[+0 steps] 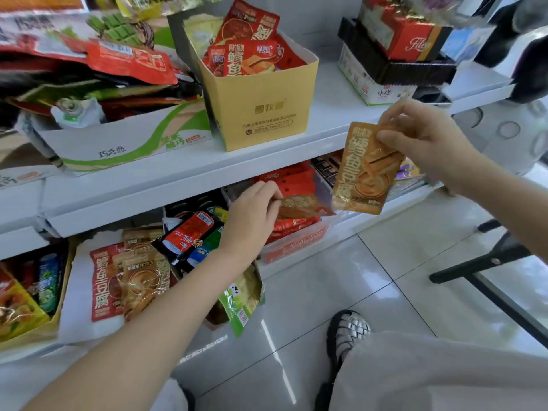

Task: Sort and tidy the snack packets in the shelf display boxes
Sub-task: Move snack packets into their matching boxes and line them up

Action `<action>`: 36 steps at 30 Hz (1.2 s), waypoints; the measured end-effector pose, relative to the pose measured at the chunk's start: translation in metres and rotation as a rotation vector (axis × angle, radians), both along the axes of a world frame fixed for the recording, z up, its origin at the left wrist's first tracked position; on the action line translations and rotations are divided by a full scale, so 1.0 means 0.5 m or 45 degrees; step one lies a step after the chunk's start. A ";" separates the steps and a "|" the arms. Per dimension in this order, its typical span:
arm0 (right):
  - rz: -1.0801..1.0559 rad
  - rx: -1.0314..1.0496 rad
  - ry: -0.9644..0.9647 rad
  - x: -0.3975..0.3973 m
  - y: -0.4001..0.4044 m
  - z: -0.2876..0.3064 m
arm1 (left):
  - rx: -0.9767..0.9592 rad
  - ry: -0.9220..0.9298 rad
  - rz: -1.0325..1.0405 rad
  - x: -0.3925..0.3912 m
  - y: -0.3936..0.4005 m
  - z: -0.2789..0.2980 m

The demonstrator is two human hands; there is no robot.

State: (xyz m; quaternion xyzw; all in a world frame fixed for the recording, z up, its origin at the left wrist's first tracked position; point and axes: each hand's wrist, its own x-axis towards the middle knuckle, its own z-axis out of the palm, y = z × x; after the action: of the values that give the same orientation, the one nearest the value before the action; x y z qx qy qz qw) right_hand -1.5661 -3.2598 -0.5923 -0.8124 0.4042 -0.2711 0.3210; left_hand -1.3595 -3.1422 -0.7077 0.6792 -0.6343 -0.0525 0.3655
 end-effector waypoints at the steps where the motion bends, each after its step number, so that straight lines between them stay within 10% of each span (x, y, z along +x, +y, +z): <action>1: 0.047 0.021 0.105 -0.002 0.015 0.011 | -0.043 -0.015 0.010 0.004 0.020 0.012; 10: 0.277 0.042 0.506 0.043 0.184 0.007 | 0.230 0.181 -0.072 0.087 0.259 0.088; 16: 0.523 0.087 0.564 0.190 0.269 -0.013 | 0.119 0.744 0.058 0.163 0.346 0.145; 23: 0.554 0.204 0.262 0.335 0.317 -0.018 | 0.181 0.913 0.250 0.249 0.405 0.143; 30: 0.488 0.037 0.555 0.417 0.354 -0.056 | 0.216 0.429 0.553 0.290 0.457 0.084; 36: 0.443 0.923 0.152 0.489 0.408 -0.107 | 0.113 -0.111 0.163 0.275 0.467 0.055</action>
State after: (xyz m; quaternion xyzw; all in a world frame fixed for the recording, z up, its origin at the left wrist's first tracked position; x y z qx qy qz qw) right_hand -1.3218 -3.0557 -0.6459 -0.7172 0.3480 -0.0051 0.6038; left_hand -1.2219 -2.9088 -0.6804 0.7355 -0.6019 -0.0275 0.3099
